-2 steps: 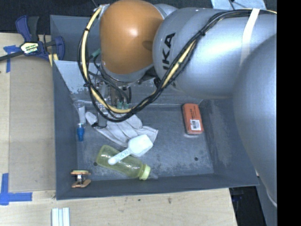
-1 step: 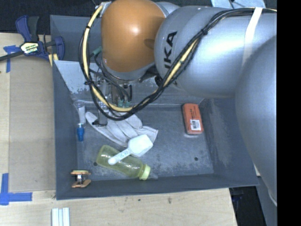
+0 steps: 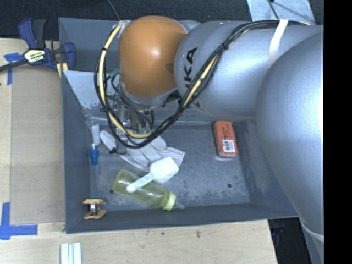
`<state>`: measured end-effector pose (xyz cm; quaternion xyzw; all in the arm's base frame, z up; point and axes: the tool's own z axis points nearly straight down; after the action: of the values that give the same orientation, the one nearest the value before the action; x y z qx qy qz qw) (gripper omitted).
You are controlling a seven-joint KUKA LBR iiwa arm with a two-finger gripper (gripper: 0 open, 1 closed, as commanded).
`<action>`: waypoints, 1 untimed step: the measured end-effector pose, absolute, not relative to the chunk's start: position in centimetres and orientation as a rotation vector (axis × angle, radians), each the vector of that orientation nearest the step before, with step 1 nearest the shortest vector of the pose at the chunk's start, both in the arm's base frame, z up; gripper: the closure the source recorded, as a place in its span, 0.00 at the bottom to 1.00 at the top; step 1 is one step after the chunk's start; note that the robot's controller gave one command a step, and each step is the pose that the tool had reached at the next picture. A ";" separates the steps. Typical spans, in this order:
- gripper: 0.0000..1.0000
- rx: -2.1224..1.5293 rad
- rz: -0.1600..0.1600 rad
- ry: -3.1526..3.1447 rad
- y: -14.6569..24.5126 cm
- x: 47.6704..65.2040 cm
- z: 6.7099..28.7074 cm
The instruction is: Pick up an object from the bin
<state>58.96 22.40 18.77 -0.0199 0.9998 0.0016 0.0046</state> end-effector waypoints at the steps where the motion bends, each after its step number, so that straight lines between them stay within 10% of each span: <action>1: 0.00 -0.006 0.003 3.136 21.3 58.9 12.6</action>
Offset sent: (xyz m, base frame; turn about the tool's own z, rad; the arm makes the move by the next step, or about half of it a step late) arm 0.0008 -0.0639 -0.1108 -0.0198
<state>58.93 21.25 12.63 -0.0018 1.0000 0.0011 0.0029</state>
